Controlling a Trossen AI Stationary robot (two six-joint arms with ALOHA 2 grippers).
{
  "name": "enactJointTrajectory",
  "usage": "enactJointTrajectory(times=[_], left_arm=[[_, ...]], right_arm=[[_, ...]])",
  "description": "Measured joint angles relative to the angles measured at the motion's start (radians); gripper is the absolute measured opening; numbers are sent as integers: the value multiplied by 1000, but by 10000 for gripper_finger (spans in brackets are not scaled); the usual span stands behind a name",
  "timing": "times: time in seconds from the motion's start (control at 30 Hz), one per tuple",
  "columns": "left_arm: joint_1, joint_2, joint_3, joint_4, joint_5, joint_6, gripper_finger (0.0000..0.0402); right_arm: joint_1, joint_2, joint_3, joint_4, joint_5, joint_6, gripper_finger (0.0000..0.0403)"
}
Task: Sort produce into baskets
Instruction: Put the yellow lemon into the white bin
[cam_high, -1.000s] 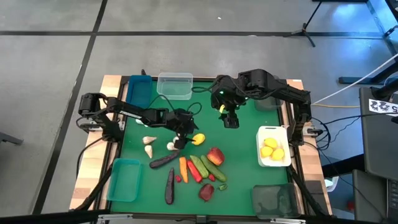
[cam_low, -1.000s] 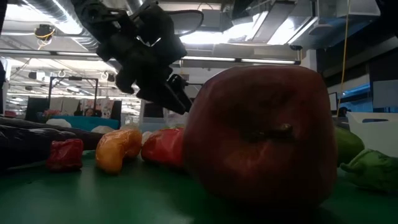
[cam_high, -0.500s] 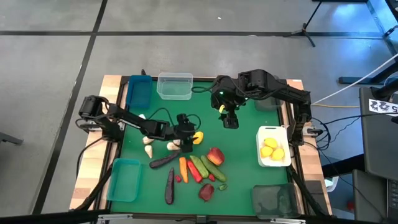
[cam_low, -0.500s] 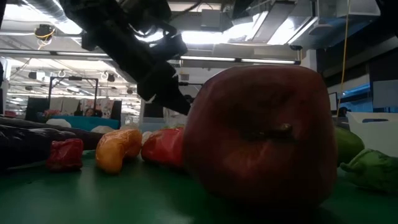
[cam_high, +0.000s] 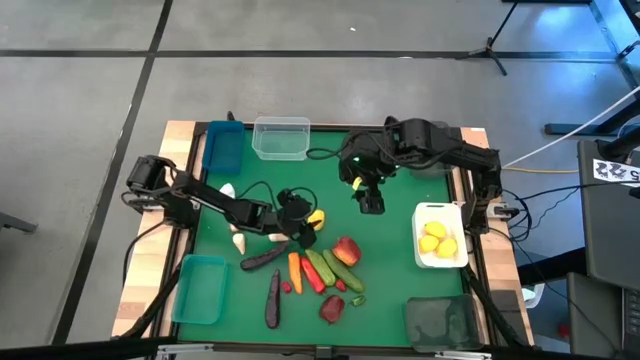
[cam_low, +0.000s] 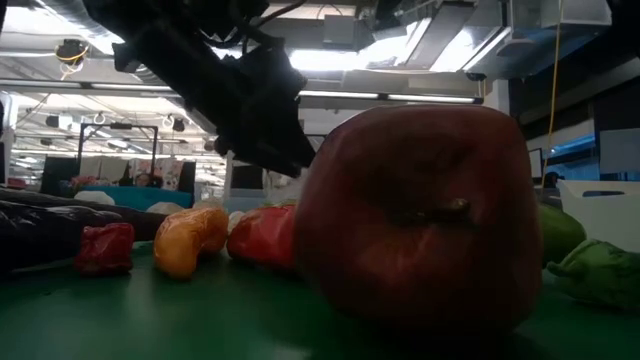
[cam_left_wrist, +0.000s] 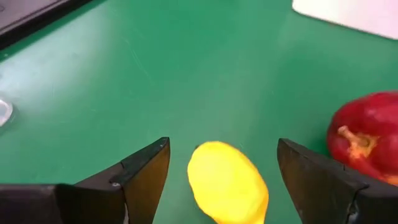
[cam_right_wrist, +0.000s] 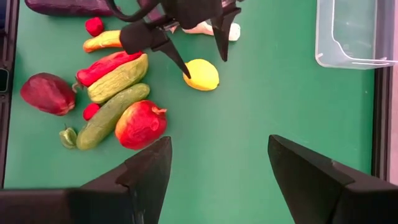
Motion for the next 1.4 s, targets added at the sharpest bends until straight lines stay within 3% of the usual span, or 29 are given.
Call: enactJointTrajectory(times=[0.4, 0.6, 0.9, 1.0, 1.23, 1.4], left_arm=[[1, 208, 0, 81, -50, -31, 290], [6, 231, 2, 86, -107, -34, 289], [16, 224, 2, 92, -112, -27, 199], [9, 203, 1, 104, -109, -1, 186], [5, 69, 6, 101, -109, 96, 198], [5, -48, 6, 105, -96, 156, 196]], right_arm=[[11, 0, 0, 0, 2, 28, 264], [11, 0, 0, 0, 2, 44, 264], [25, 0, 0, 0, 1, 48, 264], [31, -7, 0, 0, -12, 46, 264], [71, -105, 0, 0, -83, 123, 264], [134, -228, 0, 0, 39, 242, 264]])
